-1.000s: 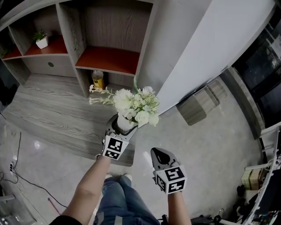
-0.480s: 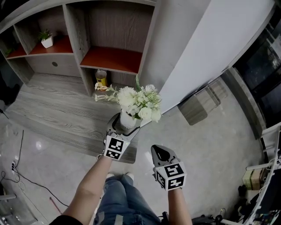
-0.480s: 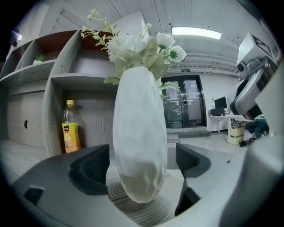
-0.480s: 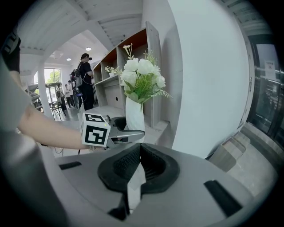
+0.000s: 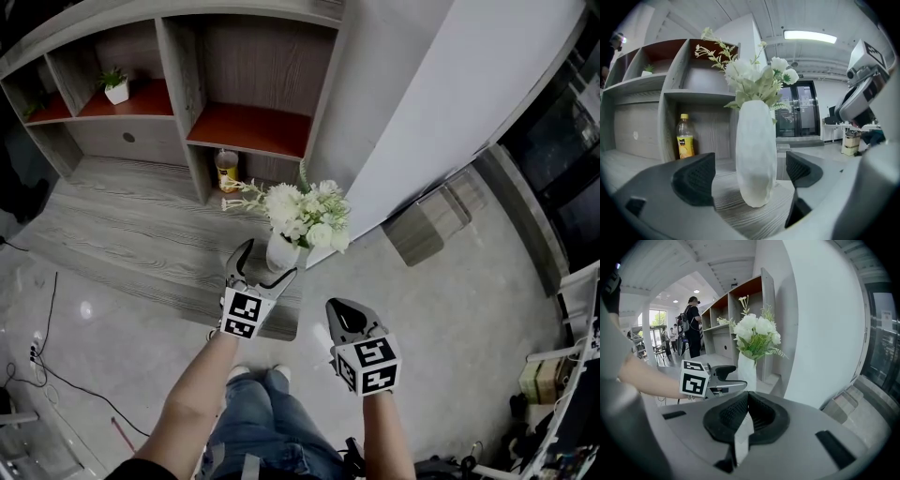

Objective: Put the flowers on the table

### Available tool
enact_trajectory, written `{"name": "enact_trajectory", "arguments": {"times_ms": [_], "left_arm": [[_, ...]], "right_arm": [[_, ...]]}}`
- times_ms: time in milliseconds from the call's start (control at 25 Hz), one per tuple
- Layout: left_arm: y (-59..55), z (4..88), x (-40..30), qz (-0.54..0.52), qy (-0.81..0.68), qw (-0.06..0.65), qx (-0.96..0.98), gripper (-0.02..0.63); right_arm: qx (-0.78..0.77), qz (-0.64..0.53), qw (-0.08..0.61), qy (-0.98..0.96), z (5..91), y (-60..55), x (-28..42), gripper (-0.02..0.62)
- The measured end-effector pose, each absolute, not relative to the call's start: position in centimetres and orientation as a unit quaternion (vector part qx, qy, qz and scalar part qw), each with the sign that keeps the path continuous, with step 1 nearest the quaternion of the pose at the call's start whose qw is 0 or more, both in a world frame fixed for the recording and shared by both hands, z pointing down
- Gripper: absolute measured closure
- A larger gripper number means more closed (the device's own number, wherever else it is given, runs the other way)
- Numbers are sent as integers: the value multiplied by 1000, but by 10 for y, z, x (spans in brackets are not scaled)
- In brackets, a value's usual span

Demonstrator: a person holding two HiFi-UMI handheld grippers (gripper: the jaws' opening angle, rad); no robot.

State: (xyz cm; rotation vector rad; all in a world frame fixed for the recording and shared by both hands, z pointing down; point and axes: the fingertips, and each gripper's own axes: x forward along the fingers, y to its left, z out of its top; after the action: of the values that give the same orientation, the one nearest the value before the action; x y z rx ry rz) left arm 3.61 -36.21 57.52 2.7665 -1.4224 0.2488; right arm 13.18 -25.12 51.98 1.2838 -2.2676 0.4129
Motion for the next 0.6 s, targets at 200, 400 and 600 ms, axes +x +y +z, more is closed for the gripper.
{"name": "enact_trajectory", "arguments": {"times_ms": [200,400,600], "left_arm": [[-354,560,25,81,-457,9,886,147],[-352,542,11,82,-463,11,882,147],[-350,519,3,77,-468,7,880,149]], "right_arm": [[472,143,244,-835,502,-254,124,580],[475,135,236,-837,484,-258,118,580],[483,136,216,-837,466,-259,116,580]]}}
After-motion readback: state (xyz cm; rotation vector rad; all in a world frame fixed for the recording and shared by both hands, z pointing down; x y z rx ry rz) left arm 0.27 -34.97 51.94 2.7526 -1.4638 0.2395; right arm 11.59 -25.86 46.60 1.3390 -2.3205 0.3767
